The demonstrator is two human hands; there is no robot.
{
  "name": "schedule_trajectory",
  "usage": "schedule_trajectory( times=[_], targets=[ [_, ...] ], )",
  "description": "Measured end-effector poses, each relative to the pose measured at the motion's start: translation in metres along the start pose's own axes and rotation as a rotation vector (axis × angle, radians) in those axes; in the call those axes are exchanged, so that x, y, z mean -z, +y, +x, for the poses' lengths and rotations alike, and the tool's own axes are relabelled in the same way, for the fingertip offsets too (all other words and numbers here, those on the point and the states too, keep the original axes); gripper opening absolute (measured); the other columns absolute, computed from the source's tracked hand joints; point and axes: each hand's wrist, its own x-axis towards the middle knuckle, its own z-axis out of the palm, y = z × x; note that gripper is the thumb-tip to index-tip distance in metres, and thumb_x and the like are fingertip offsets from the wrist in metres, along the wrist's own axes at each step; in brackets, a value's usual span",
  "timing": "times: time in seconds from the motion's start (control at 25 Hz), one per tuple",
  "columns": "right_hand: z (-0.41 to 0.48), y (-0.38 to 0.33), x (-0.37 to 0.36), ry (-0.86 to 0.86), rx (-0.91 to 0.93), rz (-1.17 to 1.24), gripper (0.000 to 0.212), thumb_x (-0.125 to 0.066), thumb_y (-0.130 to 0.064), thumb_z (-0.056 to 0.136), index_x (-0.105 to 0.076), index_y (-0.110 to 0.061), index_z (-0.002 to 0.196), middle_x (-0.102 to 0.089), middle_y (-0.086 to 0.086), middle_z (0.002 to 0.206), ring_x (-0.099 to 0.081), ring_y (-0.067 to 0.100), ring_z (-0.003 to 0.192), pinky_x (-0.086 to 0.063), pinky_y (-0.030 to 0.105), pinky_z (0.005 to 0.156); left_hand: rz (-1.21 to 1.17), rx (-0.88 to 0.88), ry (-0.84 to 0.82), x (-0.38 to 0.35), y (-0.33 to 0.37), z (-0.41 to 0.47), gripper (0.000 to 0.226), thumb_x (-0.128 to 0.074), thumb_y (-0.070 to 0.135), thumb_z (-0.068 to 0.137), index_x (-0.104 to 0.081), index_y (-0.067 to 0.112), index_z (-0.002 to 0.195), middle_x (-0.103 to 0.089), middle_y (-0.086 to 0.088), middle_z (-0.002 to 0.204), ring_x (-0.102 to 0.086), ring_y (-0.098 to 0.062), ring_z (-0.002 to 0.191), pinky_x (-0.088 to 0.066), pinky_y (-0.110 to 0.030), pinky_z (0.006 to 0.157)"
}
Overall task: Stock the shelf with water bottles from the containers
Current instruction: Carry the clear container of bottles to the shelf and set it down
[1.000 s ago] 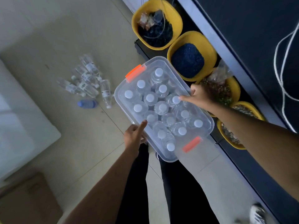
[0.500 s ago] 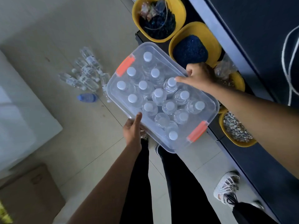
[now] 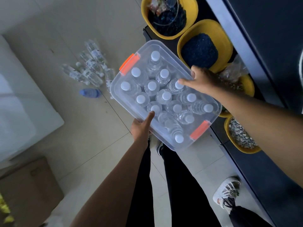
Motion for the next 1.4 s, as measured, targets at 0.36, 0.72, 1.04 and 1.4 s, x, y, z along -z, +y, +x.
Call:
schedule_trajectory(
  times=[0.36, 0.72, 1.04, 1.4],
  targets=[
    [-0.028, -0.01, -0.008, 0.0, -0.06, -0.102, 0.08, -0.065, -0.065, 0.085, -0.047, -0.006, 0.135, -0.052, 0.018, 0.136, -0.051, 0.04, 0.125, -0.05, 0.054, 0.095, 0.136, 0.123, 0.044, 0.001, 0.02, -0.01, 0.073, -0.085, 0.067, 0.059, -0.059, 0.013, 0.101, -0.067, -0.004, 0.086, -0.067, -0.023, 0.072, -0.061, -0.039, 0.068],
    [-0.145, -0.067, 0.012, 0.155, -0.163, 0.071, 0.084, -0.065, -0.048, 0.09, -0.03, -0.01, 0.156, -0.04, 0.016, 0.156, -0.042, 0.039, 0.14, -0.042, 0.053, 0.108, 0.253, -0.06, 0.019, 0.041, 0.088, -0.054, 0.102, -0.086, 0.063, 0.054, -0.046, 0.013, 0.134, -0.059, -0.009, 0.131, -0.058, -0.03, 0.116, -0.05, -0.049, 0.102],
    [-0.319, -0.156, 0.078, 0.677, -0.322, 0.662, 0.066, -0.068, -0.035, 0.096, -0.045, -0.004, 0.149, -0.05, 0.018, 0.149, -0.046, 0.03, 0.139, -0.037, 0.036, 0.109, 0.459, -0.589, -0.438, 0.036, 0.17, -0.218, 0.067, -0.076, 0.056, 0.082, -0.055, 0.015, 0.131, -0.057, -0.002, 0.13, -0.056, -0.023, 0.119, -0.042, -0.032, 0.093],
    [-0.559, -0.214, 0.056, 1.403, -0.655, 1.078, 0.053, -0.059, -0.056, 0.091, -0.055, -0.032, 0.139, -0.057, -0.013, 0.136, -0.058, 0.003, 0.123, -0.052, 0.029, 0.097, 0.706, -0.863, -1.207, 0.017, 0.108, -0.464, 0.039, -0.072, 0.033, 0.093, -0.061, 0.011, 0.123, -0.067, -0.003, 0.118, -0.064, -0.01, 0.103, -0.046, -0.005, 0.071]
  ],
)
